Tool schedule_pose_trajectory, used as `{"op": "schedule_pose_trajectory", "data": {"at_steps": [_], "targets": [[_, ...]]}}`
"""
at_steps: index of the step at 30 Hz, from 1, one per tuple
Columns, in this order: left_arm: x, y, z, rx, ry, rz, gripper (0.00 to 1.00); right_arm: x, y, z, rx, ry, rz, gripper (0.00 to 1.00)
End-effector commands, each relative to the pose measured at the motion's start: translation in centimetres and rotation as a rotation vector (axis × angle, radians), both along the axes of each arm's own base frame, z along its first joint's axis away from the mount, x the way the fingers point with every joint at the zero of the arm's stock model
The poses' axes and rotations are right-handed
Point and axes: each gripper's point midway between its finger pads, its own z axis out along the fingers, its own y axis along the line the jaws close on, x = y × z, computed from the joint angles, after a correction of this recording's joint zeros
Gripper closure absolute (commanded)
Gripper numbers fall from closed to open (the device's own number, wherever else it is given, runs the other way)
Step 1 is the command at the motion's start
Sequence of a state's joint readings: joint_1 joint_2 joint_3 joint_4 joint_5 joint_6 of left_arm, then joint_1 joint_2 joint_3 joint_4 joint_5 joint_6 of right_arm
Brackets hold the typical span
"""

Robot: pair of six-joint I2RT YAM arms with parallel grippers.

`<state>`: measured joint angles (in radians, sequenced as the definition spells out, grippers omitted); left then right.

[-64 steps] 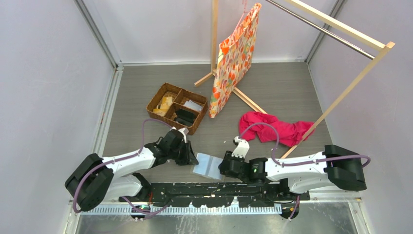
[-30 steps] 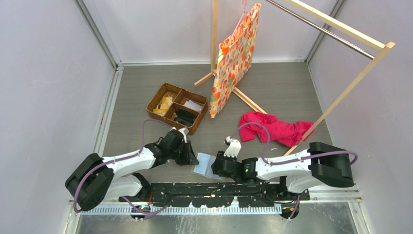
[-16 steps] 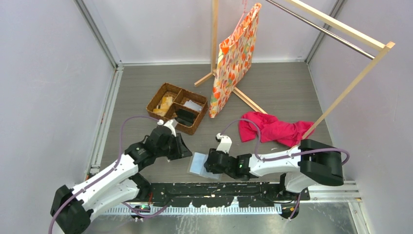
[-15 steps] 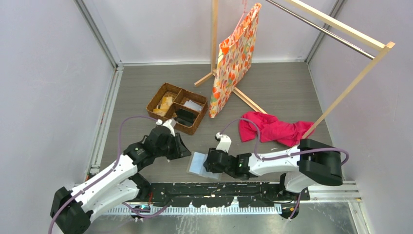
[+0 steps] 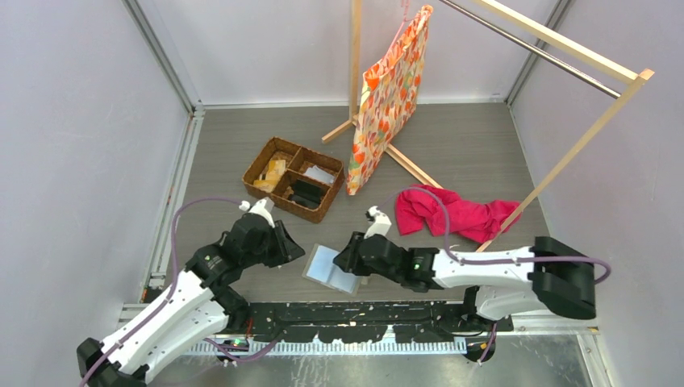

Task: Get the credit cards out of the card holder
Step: Remove the credit card from the card holder.

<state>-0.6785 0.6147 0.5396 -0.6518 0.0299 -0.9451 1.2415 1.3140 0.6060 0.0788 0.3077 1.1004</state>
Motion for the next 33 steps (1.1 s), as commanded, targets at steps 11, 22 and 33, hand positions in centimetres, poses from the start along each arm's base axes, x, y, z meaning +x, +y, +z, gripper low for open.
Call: {"op": "schedule_pose_trajectory", "data": {"at_steps": [11, 22, 33], "targets": [[-0.4, -2.6, -7.3, 0.028, 0.181, -0.102, 0.72, -0.3, -3.5, -4.1, 0.078, 0.156, -0.2, 0.58], [-1.1, -2.2, -10.4, 0.073, 0.25, -0.107, 0.72, -0.1, -3.0, -4.5, 0.049, 0.146, -0.187, 0.59], [-1.3, -2.4, -10.9, 0.074, 0.268, -0.125, 0.73, 0.0, -1.4, -3.6, 0.043, 0.117, -0.133, 0.61]]}}
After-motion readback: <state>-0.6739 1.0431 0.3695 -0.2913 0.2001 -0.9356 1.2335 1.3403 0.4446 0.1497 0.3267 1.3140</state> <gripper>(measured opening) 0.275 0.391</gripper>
